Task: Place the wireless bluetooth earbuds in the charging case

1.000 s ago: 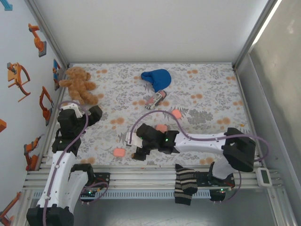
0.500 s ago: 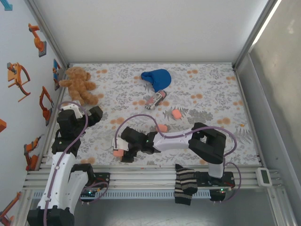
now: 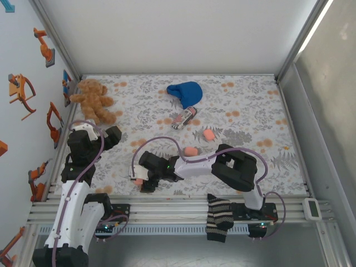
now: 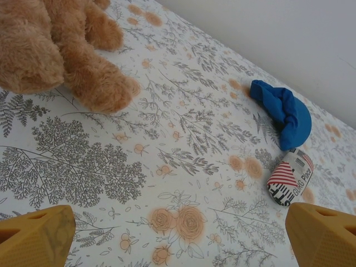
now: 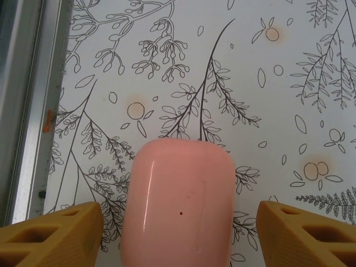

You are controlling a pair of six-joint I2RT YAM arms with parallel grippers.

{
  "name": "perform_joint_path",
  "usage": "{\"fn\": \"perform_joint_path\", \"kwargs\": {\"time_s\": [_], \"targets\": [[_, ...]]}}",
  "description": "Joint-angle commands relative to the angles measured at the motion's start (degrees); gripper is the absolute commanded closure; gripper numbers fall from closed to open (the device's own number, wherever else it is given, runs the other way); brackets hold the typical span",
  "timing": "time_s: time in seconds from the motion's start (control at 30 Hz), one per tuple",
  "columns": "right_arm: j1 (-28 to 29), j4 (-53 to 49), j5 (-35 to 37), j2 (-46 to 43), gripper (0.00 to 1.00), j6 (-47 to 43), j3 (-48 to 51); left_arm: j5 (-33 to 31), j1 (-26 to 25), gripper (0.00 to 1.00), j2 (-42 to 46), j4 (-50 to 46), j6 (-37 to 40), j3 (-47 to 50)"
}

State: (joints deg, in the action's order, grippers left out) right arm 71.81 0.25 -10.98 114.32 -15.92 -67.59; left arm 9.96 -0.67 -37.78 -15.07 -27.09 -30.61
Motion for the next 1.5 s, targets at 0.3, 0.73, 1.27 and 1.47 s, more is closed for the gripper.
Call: {"fn": "perform_joint_path", "kwargs": {"time_s": [0.3, 0.73, 1.27, 1.47], "targets": [[-0.4, -1.6, -0.6, 1.0, 0.39, 0.5, -1.0, 1.0, 0.3, 0.04, 0.9, -0.8, 0.6, 0.5], [-1.2, -4.6, -1.6, 2.6, 0.46, 0.5, -2.8, 1.0, 0.3, 0.04, 1.9, -1.7, 0.7, 0.1], [-3.8, -0.7, 2.6, -9.3, 0.61, -1.1, 2.8, 8.1, 0.3, 0.04, -0.1, -2.3, 1.1, -3.0], [-6.9, -1.4, 8.7, -20.5, 0.61, -4.9, 7.6, 14.0, 0.4, 0.04, 0.6, -1.1, 0.1, -6.1]]}}
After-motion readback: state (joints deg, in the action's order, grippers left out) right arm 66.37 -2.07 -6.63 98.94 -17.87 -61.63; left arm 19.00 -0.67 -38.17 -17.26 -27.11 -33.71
